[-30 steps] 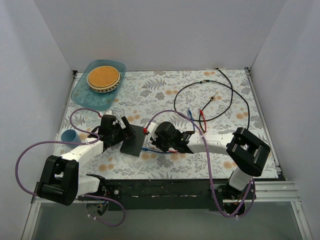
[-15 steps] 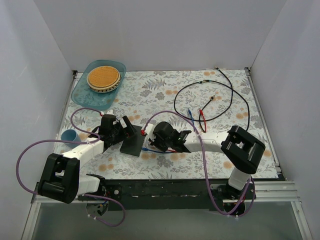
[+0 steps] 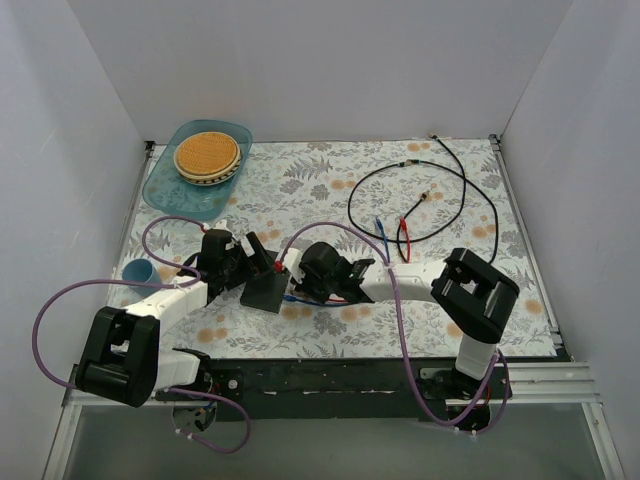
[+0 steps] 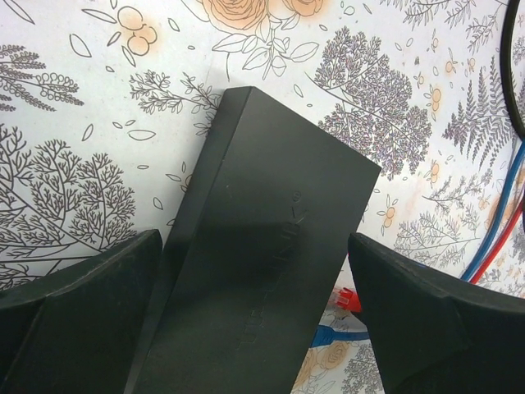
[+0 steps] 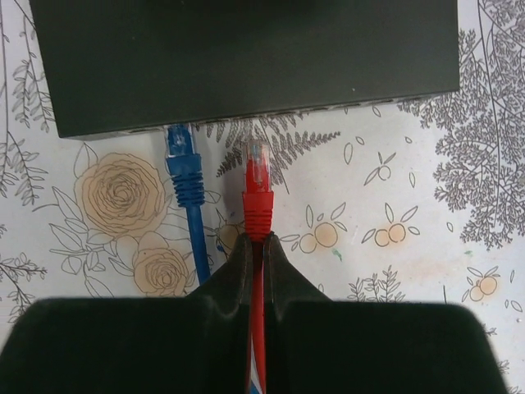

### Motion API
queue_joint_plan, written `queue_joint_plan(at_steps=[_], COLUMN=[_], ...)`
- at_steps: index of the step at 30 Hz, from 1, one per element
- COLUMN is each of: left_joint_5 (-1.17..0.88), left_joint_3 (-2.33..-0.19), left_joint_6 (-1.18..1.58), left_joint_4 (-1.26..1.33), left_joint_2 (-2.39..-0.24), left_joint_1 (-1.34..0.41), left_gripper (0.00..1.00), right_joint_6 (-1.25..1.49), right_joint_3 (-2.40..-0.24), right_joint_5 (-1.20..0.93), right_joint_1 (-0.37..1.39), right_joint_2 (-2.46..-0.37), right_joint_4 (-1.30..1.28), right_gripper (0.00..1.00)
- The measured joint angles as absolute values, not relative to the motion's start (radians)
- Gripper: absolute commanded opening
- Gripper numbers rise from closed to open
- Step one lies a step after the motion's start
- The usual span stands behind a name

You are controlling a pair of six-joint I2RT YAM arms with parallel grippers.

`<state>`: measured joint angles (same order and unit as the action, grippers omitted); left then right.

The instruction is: Insert the plug into the switch port

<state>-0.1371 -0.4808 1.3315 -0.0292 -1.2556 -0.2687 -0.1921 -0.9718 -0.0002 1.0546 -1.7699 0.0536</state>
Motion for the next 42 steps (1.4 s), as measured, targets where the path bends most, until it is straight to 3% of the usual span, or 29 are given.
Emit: queue_joint_plan(at_steps=[42], left_joint_5=[-0.171], left_joint_3=[-0.467], left_joint_6=[1.331], left_joint_4=[-0.004], left_joint_2=[-1.253], left_joint_1=[-0.260], left_gripper=[0.98], right_joint_6=[-0.164], right_joint_3=[-1.053], right_joint_5=[0.064], right_joint_1=[1.090], right_joint_2=[-1.822], right_joint_4=[0.008], right_gripper=[0.01])
